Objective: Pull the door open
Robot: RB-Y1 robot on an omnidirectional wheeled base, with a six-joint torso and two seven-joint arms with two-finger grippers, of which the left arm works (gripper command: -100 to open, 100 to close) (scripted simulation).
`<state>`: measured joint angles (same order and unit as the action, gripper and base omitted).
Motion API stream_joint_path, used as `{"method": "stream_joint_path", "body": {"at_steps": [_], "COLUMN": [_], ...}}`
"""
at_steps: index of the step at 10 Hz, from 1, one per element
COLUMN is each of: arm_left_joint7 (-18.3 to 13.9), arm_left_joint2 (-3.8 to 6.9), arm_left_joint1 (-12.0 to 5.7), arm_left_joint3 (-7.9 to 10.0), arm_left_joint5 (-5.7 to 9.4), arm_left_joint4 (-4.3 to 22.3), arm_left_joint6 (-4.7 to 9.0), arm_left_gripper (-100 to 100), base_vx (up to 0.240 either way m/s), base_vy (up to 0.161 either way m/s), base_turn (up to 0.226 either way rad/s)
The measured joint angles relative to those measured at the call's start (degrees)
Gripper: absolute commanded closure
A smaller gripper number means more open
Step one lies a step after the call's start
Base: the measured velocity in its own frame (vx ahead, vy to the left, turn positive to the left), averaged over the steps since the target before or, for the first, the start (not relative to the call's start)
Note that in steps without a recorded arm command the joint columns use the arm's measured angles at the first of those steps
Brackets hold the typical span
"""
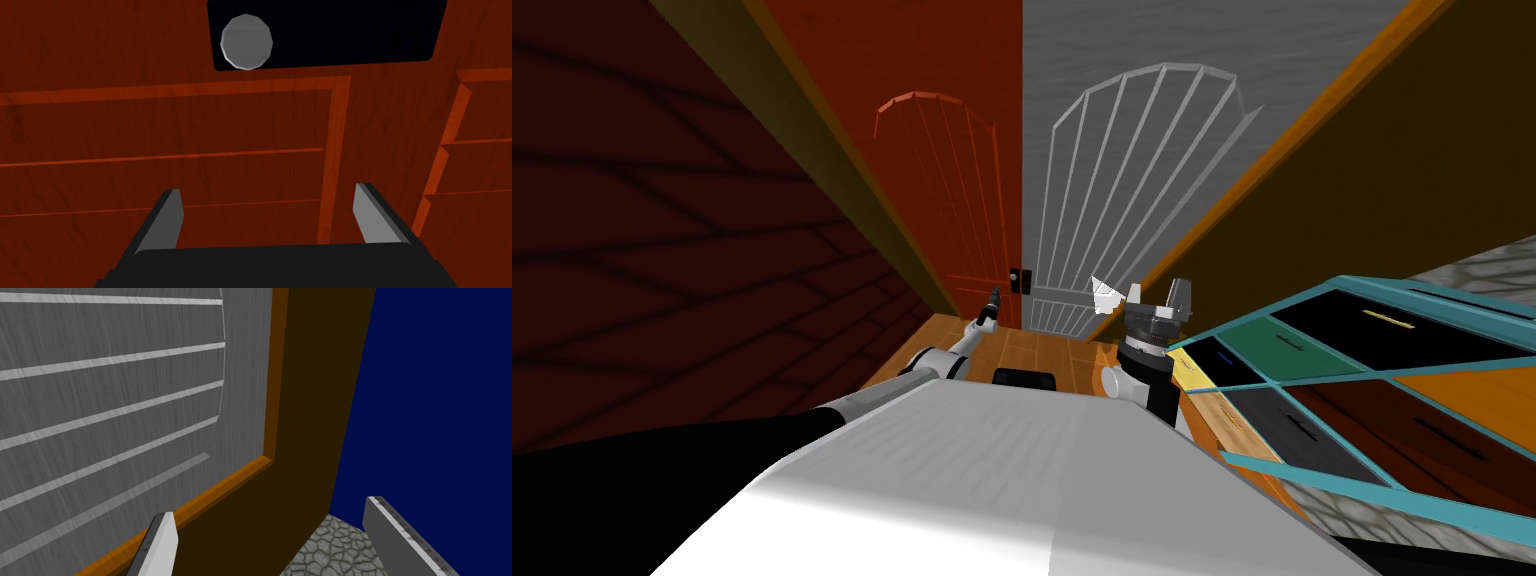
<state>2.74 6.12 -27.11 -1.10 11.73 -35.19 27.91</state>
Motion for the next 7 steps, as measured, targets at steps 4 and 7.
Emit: {"method": "stream_joint_path", "body": {"at_steps": [4, 7], "arm_left_joint7": [-1.34, -2.59], "arm_left_joint2": [3.74, 5.69], "arm_left_joint1": [1.46, 2.14], "arm_left_joint3": [1.18, 1.52], "arm_left_joint5": [0.71, 1.01], "arm_left_joint4": [0.83, 1.31], "arm_left_joint6": [-0.15, 0.09], "arm_left_gripper": [-100, -100], "base_vx": [-0.017, 0.003], "base_vy": [-0.005, -0.004], "base_turn": [0.002, -0.014]}}
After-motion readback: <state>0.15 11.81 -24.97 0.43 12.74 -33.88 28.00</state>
